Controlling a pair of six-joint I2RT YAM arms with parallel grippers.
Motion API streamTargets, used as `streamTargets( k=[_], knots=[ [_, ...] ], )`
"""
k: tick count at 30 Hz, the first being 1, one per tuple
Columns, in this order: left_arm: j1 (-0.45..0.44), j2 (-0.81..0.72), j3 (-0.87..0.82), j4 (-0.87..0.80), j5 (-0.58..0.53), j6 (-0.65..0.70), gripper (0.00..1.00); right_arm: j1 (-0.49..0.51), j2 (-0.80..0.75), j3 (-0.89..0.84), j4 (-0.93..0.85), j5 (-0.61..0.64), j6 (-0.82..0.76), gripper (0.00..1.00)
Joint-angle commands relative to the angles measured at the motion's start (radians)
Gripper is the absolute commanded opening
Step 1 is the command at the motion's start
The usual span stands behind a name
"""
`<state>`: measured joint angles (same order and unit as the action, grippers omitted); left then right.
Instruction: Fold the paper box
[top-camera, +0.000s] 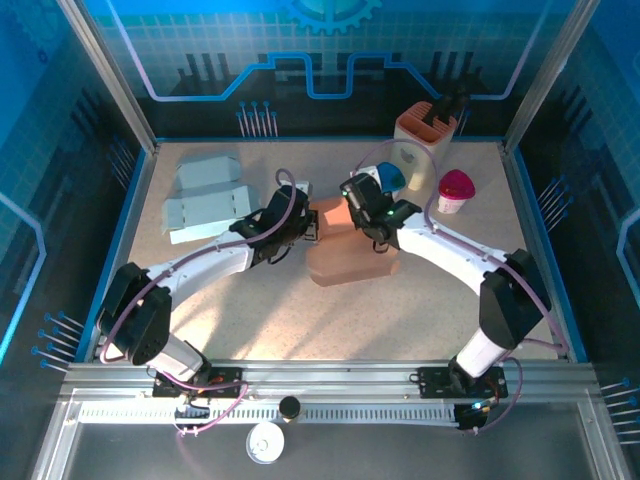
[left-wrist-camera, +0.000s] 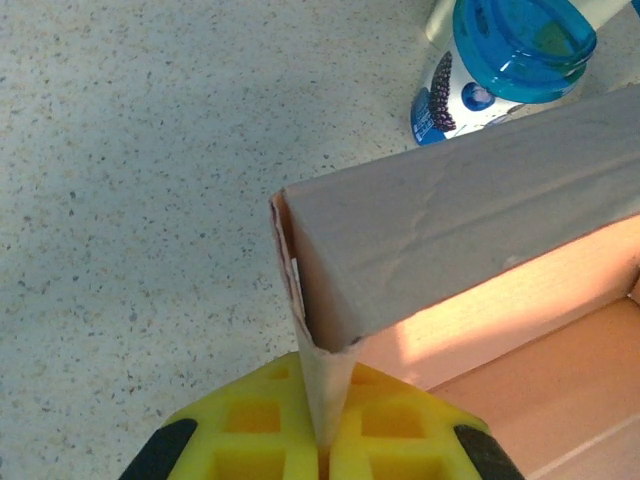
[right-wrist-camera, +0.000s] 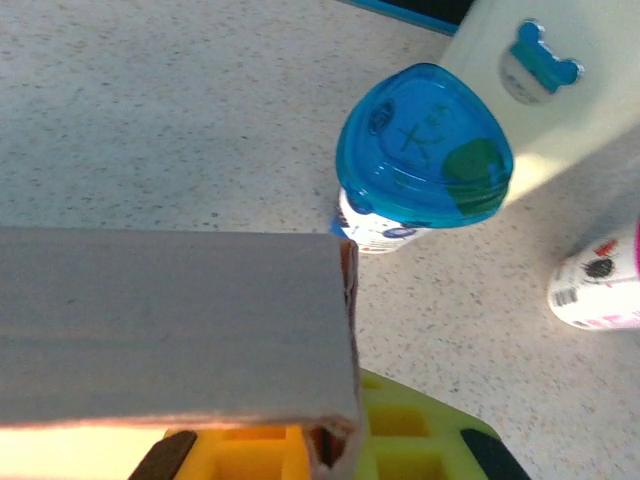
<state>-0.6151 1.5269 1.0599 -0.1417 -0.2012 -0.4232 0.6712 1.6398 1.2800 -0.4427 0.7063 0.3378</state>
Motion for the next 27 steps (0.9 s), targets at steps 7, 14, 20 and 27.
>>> streamTargets(
  k=[7, 14, 20, 27],
  knots=[
    [-0.024, -0.009, 0.025, -0.008, 0.004, -0.057, 0.0, 0.022, 0.037, 0.035, -0.069, 0.169, 0.049, 0.0],
    [-0.024, -0.001, 0.028, -0.013, 0.005, -0.054, 0.0, -0.021, -0.048, -0.007, -0.028, 0.004, 0.055, 0.12],
    [-0.026, 0.015, 0.03, -0.01, 0.013, -0.054, 0.0, -0.052, -0.077, 0.026, -0.045, -0.054, 0.037, 0.29],
    [-0.029, 0.017, 0.037, -0.013, 0.016, -0.051, 0.0, -0.073, -0.034, 0.045, -0.039, -0.08, 0.026, 0.3]
  ],
)
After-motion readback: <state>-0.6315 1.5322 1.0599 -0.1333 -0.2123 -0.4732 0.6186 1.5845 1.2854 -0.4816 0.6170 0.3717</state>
